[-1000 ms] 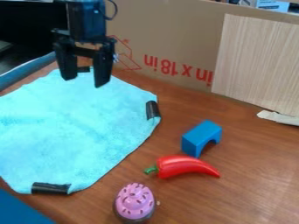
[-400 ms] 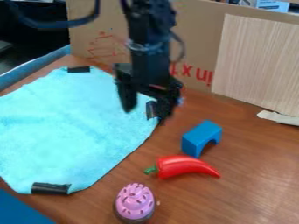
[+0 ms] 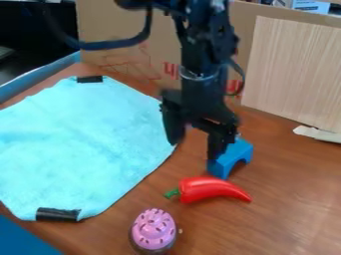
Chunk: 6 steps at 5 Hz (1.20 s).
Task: Put the blue figure on the top edge of the cloth
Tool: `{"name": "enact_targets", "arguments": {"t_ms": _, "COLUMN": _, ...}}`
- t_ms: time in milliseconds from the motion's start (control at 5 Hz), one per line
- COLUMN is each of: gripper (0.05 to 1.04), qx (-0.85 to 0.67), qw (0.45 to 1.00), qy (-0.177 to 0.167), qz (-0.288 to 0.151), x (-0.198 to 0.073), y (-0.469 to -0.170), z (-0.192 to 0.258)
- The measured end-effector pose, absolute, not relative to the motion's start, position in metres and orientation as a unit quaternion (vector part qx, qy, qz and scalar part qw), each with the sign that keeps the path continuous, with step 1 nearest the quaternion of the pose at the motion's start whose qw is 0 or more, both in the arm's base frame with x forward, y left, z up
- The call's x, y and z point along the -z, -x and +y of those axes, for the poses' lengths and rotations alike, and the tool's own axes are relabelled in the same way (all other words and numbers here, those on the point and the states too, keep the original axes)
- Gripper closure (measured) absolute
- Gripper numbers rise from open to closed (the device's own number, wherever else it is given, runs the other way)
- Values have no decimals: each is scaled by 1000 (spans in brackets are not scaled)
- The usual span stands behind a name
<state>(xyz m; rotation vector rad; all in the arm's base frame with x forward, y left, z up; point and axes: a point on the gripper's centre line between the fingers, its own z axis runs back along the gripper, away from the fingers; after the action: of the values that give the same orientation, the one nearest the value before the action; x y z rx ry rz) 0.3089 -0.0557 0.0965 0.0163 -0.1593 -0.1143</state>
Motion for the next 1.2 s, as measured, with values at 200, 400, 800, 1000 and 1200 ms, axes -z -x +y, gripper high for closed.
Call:
{"name": "enact_targets", "arguments": {"t_ms": 200, "gripper": 83, "qx": 52, "qw": 996, "qy": -5, "qz": -76, "x": -95, "y": -320, "z": -63}}
{"name": "enact_targets", "arguments": {"t_ms": 400, "gripper": 83, "qx": 64, "qw": 995, "qy": -9, "qz": -77, "x": -89, "y": -328, "z": -73}}
{"name": "enact_targets", "arguments": {"t_ms": 800, "gripper": 83, "qx": 63, "qw": 996, "qy": -4, "qz": -70, "x": -77, "y": -353, "z": -84}}
{"name": "enact_targets", "arguments": {"t_ms": 1000, "gripper": 83, "qx": 61, "qw": 996, "qy": -2, "qz": -59, "x": -67, "y": -362, "z": -87}}
{"name": "enact_targets", "arguments": {"t_ms": 1200, "gripper": 83, "qx": 58, "qw": 997, "qy": -7, "qz": -47, "x": -53, "y": -370, "z": -85}}
